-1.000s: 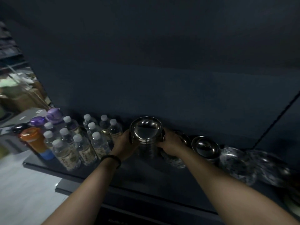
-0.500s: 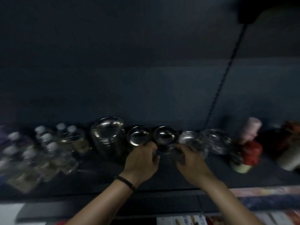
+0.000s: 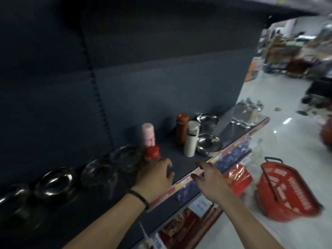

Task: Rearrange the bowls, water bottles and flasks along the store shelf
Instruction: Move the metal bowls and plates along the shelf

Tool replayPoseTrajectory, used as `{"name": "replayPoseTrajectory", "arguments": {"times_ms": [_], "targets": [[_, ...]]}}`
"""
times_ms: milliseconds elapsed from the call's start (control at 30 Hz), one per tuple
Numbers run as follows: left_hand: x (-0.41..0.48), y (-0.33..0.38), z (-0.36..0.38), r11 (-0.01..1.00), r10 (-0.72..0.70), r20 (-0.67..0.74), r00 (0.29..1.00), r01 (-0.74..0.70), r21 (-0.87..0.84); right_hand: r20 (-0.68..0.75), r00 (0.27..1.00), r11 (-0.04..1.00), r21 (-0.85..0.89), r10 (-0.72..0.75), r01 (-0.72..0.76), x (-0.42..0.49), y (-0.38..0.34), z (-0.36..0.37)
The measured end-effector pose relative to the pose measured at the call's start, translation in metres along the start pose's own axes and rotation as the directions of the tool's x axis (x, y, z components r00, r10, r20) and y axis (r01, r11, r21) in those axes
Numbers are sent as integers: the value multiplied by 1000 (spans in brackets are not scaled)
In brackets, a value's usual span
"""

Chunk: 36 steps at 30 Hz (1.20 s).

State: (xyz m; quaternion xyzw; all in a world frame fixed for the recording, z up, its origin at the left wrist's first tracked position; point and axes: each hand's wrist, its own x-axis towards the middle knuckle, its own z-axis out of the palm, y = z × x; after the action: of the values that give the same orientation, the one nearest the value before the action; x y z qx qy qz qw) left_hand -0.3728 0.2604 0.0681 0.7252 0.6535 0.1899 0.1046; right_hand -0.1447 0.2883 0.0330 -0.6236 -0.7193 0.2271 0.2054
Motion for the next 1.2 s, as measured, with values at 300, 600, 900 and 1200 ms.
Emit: {"name": "replayPoseTrajectory", "arguments": {"times_ms": [300,600,900,1200], "targets": [[115,108,86,999,-41,151,988,38,22,33,993,993,-10,117,-117,61,156,-67],[154,141,137,978,-209,229,951,207,35,158,986,996,-75,56,-44,153,206,-63],[160,139,133,951,-309,245,919,303,63,210,978,989,-148,14,18,205,209,-38],[161,142,130,950,-310,272,911,308,53,90,996,996,86,-14,6,204,218,-19]]}}
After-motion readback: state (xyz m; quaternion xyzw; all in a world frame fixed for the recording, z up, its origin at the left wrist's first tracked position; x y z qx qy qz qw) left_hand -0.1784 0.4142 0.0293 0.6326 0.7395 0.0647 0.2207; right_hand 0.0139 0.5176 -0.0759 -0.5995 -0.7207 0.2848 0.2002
